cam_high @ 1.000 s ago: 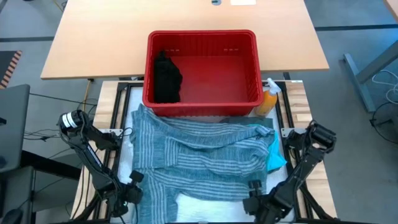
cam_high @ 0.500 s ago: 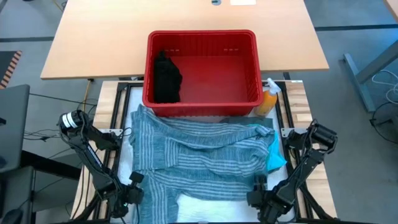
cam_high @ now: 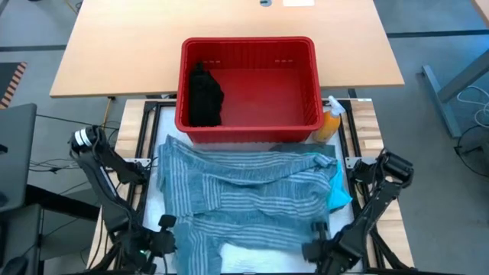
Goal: Fold Laundry from Bin
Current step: Fold the blue shirt
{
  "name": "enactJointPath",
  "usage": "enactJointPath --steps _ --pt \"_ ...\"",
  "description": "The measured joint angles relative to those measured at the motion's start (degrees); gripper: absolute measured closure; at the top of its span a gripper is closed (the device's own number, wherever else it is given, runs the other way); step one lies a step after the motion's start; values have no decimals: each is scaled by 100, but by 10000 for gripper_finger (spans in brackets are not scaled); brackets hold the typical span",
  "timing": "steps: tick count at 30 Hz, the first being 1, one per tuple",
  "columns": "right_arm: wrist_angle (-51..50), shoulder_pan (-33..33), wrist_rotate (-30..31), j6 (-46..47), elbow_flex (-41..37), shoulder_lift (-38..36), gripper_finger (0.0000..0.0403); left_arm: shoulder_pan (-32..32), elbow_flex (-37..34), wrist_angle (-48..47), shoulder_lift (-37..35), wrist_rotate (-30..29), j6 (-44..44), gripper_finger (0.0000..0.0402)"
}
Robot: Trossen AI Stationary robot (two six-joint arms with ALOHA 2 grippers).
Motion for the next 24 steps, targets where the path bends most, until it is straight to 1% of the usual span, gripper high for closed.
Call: enactJointPath --steps 4,7,9,10,14,15,19,22,24 --pt "-256 86 -326 -494 869 -4 387 -17 196 -37 -411 16 -238 401" --pt "-453 97 -414 -685 1340 -11 387 -17 246 -41 -670 280 -432 401" --pt "-631 65 -444 -585 1520 -11 387 -17 248 -88 -749 494 -605 401" --pt "-679 51 -552 -452 1581 -11 387 -17 247 -90 -767 617 -693 401" --pt "-475 33 -1362 19 1817 -11 387 -17 244 249 -887 999 -1036 401" --pt "-380 66 -1471 28 1873 -11 387 -20 247 277 -922 1042 -1078 401" --pt "-381 125 -1405 -98 1989 -11 386 -42 247 66 -1028 873 -976 401" --pt "-589 -93 -1398 129 1989 -11 386 -4 247 -125 -1030 808 -921 401" --pt "-805 -276 -1356 298 1989 -11 386 23 247 -297 -1036 739 -1275 401"
